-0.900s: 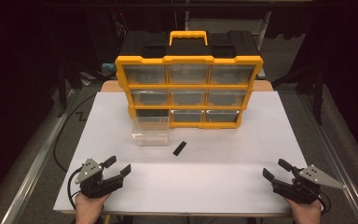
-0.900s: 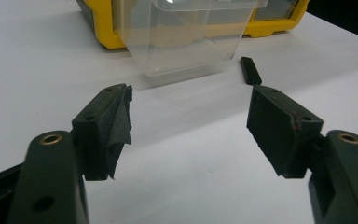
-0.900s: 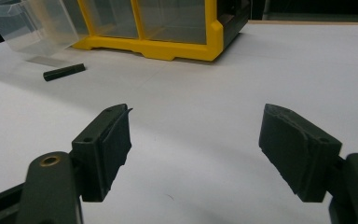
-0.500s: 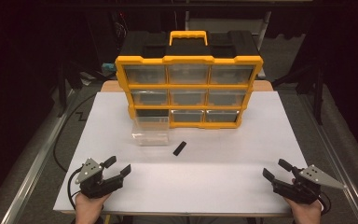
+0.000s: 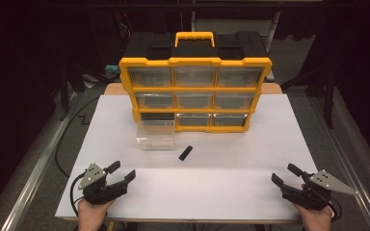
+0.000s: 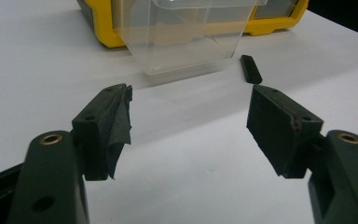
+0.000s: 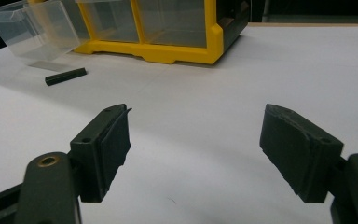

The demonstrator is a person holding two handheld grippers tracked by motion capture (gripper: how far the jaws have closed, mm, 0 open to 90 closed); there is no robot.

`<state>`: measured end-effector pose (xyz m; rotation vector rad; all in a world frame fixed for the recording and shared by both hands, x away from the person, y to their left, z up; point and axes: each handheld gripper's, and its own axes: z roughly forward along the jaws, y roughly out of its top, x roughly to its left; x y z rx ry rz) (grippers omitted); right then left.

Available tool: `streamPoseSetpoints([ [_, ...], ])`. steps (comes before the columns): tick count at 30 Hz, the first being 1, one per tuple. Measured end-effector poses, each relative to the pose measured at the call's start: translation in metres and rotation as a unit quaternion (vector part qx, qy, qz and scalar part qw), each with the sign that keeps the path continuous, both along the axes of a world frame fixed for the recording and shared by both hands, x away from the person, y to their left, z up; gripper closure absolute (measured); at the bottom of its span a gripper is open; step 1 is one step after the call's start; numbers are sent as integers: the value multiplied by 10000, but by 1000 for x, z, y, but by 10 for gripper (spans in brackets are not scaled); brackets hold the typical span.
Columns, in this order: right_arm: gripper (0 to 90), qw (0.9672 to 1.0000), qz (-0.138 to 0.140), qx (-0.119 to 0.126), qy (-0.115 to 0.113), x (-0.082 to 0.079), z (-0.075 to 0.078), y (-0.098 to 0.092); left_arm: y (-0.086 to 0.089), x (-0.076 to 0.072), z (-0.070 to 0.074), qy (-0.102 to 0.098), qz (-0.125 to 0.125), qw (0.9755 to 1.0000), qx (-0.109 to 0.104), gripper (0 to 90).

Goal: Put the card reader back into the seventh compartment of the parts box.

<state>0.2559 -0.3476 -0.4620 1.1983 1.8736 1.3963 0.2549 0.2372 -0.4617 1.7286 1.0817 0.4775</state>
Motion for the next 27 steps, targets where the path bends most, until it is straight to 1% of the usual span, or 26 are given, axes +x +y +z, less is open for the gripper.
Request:
streamPoseSetpoints([
  [12, 247, 10000, 18, 55, -12, 2, 1, 2, -1, 0, 0, -7, 3, 10000, -10, 311],
  [15, 248, 9999, 37, 101, -51, 3, 1, 2, -1, 0, 0, -10, 2, 10000, -6, 311],
  [21, 252, 9999, 39, 143, -35, 4, 2, 3, -1, 0, 0, -15, -6, 10000, 0, 311],
  [27, 259, 9999, 74, 134, -48, 5, 2, 5, -1, 0, 0, -15, 0, 10000, -4, 311],
])
